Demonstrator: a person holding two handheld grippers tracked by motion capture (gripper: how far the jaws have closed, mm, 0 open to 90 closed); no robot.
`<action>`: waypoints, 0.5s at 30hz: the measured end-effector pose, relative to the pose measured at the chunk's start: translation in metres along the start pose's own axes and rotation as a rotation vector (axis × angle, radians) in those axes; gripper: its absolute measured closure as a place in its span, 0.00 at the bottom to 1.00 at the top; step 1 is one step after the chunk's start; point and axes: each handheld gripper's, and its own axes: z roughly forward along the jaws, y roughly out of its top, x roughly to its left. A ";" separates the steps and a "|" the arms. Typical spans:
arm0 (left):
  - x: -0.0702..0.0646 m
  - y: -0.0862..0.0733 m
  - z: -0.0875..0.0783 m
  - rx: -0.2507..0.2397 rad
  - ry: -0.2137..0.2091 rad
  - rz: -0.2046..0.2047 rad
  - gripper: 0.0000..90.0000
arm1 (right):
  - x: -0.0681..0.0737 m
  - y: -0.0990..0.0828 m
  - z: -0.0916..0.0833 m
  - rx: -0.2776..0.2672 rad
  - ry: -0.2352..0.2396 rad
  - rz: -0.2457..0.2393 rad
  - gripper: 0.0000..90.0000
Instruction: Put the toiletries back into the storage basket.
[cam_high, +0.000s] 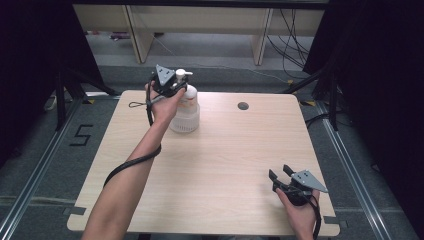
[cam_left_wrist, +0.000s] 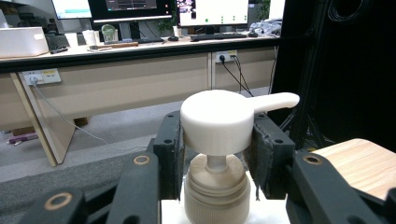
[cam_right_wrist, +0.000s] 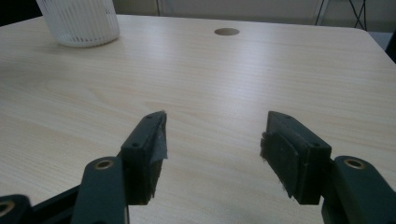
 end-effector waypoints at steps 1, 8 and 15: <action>0.000 0.000 0.000 0.000 0.000 -0.001 0.66 | 0.000 0.000 0.000 -0.001 0.000 -0.001 0.44; 0.000 -0.002 0.000 0.003 -0.001 0.003 0.66 | -0.001 0.000 -0.001 0.009 0.012 -0.002 0.44; 0.001 -0.005 0.000 0.010 0.003 0.004 0.66 | 0.000 0.000 0.001 -0.011 0.001 0.001 0.44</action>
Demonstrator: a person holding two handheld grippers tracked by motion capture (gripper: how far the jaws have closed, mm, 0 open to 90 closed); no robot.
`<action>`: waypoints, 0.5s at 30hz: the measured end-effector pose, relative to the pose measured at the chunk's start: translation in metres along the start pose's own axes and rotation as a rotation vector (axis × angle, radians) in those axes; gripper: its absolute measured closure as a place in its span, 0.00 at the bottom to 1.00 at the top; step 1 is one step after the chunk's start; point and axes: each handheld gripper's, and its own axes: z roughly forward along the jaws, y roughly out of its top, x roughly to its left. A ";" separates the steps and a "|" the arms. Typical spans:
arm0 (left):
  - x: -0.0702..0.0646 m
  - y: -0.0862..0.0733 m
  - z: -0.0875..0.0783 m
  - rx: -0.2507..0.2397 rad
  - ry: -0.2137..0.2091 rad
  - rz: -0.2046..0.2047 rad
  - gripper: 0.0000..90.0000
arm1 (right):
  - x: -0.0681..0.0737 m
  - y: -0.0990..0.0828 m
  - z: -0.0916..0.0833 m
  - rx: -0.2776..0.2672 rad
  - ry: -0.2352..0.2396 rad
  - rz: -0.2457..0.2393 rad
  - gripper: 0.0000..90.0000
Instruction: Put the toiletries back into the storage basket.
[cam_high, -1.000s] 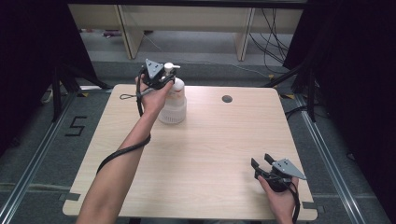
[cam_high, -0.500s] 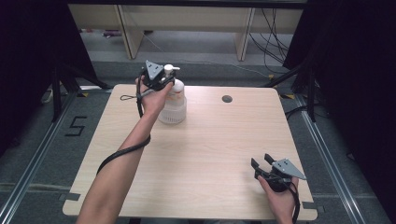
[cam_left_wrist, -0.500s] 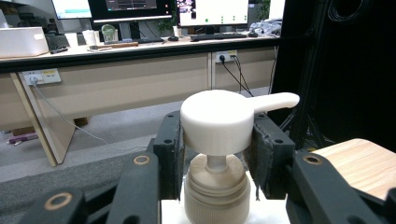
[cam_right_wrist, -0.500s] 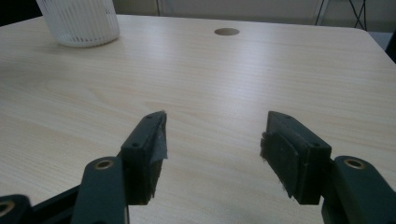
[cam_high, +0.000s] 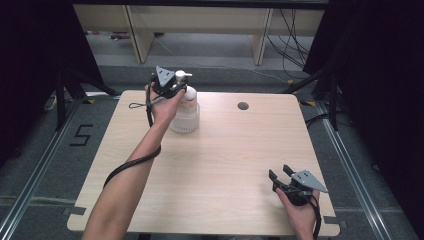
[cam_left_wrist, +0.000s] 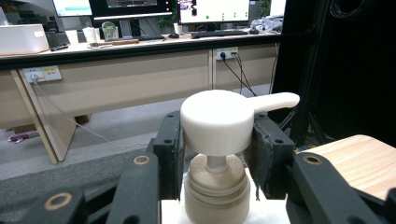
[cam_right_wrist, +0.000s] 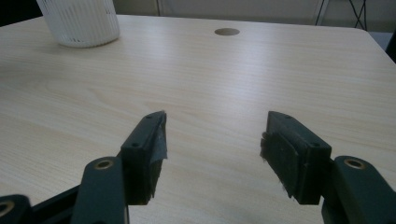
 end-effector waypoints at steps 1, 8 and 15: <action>0.000 0.000 0.000 0.001 0.000 -0.001 0.66 | 0.000 0.001 -0.001 0.020 0.010 -0.003 0.44; 0.002 -0.002 -0.001 -0.001 0.006 -0.003 0.66 | 0.000 0.001 -0.001 0.026 0.003 -0.002 0.44; 0.004 -0.003 -0.002 -0.013 0.011 0.006 0.65 | 0.004 0.000 0.000 0.020 0.006 0.042 0.44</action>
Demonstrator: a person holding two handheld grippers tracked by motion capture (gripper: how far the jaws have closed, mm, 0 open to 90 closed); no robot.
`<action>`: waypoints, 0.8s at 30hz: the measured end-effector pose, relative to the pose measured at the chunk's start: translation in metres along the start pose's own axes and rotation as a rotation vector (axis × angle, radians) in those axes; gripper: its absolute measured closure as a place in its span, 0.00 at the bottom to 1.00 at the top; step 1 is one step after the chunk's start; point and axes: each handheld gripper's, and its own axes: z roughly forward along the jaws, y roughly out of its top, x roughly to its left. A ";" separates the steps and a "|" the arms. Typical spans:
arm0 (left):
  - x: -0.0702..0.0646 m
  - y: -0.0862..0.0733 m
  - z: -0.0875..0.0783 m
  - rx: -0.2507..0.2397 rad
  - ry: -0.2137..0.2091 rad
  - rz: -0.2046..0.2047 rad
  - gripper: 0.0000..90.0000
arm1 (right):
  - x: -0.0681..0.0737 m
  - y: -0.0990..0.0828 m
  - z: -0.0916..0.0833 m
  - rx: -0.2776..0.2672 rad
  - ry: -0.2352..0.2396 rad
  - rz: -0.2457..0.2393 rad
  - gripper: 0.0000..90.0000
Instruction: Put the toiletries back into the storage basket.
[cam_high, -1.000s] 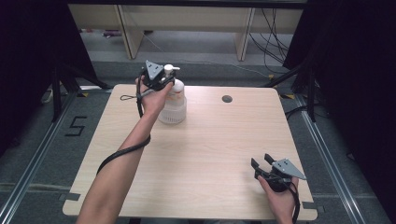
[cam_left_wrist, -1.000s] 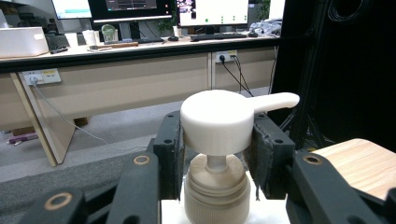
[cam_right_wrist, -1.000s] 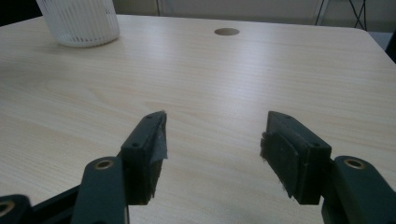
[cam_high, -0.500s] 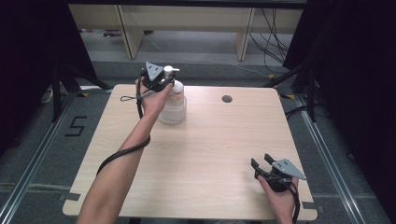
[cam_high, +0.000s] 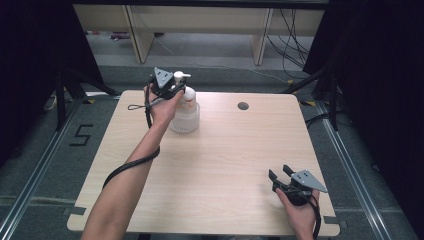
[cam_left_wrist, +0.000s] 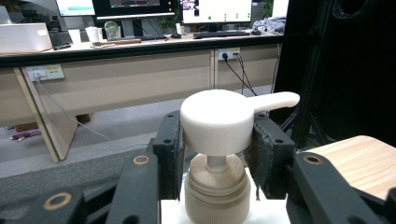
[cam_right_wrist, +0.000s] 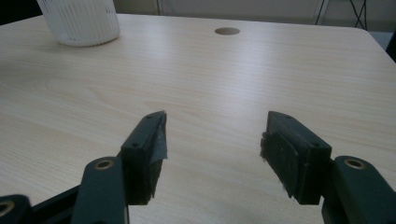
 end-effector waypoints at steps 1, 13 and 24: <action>0.000 0.000 0.000 0.000 0.000 -0.001 0.65 | 0.000 0.000 0.000 -0.001 0.002 0.003 0.44; 0.000 -0.004 -0.003 -0.012 0.000 -0.010 0.64 | -0.003 0.000 0.002 -0.045 -0.016 -0.046 0.44; 0.002 -0.009 -0.010 -0.010 0.014 -0.076 0.47 | 0.000 0.000 -0.001 0.013 -0.005 0.000 0.44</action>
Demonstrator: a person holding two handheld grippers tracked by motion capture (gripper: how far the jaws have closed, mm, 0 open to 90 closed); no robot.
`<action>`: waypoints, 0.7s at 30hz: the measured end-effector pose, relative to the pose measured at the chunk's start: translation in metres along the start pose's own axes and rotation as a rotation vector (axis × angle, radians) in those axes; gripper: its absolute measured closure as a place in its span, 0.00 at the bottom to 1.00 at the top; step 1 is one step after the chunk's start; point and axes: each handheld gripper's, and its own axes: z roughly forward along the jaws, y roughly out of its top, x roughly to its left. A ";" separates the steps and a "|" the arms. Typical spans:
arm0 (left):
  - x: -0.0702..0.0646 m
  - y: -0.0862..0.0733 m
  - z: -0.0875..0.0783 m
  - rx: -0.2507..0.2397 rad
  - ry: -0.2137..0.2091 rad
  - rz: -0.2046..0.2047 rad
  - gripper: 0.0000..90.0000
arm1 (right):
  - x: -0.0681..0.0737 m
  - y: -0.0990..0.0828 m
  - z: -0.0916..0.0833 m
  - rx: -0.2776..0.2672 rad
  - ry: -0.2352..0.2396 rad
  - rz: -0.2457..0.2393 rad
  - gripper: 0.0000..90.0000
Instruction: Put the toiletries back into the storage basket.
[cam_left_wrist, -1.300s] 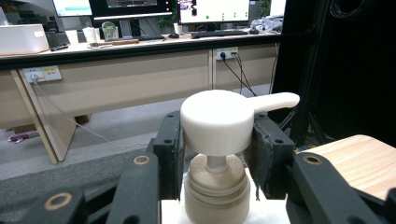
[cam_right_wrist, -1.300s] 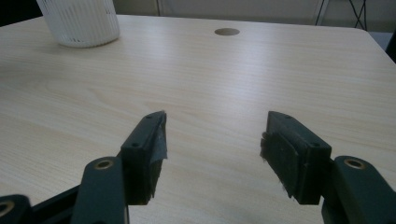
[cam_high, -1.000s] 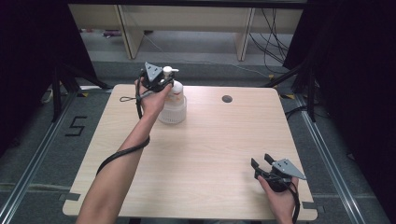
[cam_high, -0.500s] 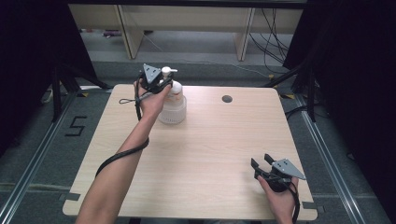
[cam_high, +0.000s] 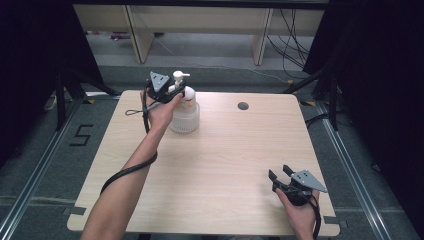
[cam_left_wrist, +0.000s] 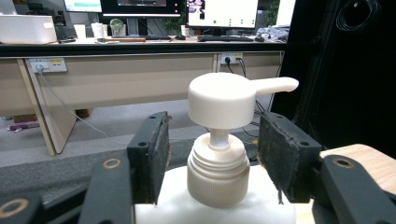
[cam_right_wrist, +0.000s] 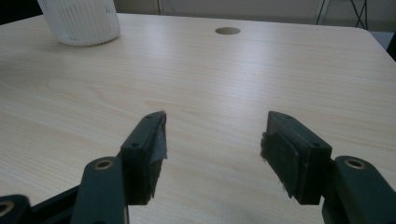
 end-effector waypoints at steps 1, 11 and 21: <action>0.000 0.000 -0.001 0.000 0.001 0.001 0.46 | 0.000 0.000 0.001 -0.013 0.006 0.000 0.44; 0.002 0.001 -0.010 -0.003 0.006 0.021 0.43 | -0.003 0.000 0.001 -0.032 -0.001 -0.044 0.44; 0.003 -0.003 -0.023 0.003 -0.015 0.028 0.42 | 0.000 0.000 0.000 -0.015 0.004 0.006 0.44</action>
